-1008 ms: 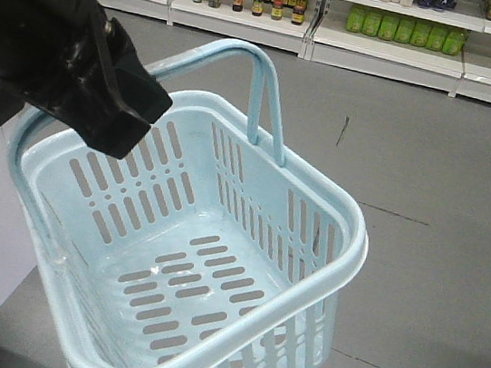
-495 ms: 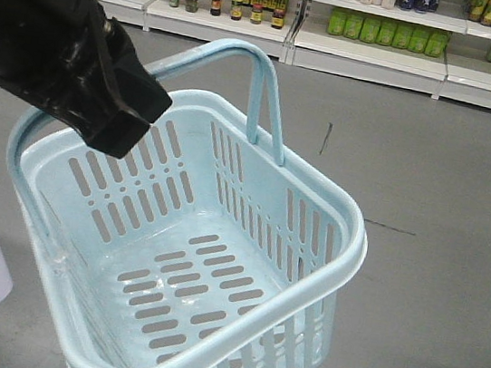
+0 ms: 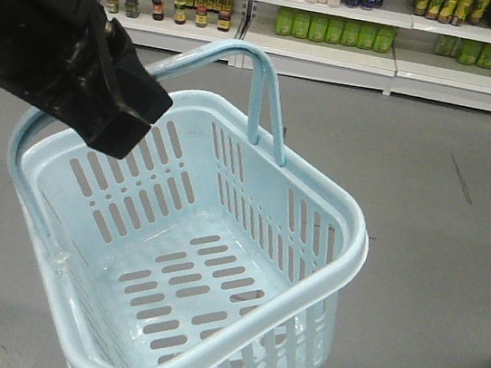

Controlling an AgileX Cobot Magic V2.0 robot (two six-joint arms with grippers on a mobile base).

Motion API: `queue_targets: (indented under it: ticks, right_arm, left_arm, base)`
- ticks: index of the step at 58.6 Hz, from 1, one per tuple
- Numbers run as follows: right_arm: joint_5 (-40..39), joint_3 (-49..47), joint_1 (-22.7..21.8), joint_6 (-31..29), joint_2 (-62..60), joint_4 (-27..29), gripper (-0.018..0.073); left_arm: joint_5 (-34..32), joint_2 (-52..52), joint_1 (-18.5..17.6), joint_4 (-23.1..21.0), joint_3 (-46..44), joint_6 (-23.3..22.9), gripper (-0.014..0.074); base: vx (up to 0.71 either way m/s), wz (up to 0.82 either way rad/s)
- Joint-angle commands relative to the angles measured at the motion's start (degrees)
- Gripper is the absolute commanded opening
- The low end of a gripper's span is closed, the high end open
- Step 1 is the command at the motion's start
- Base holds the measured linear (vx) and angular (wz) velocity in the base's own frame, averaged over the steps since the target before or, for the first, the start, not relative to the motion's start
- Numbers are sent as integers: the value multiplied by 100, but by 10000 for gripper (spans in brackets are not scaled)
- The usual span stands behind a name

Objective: Pick three apples into basket with both arms
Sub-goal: 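Turn the base across the aisle holding the basket in the left gripper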

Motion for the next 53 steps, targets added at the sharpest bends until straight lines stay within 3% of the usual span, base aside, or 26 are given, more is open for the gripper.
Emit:
queue_targets:
  ticks: [1,53]
  right_arm:
    - [-428,79,-24,-37,-67,-14,-5]
    - [-428,79,-24,-37,-67,-14,-5]
  left_arm:
    - [-241,-151,15,-66,-162,-66,-6]
    - [-241,-151,15,-66,-162,-66,-6]
  base:
    - [24,-23]
    - [26,-20]
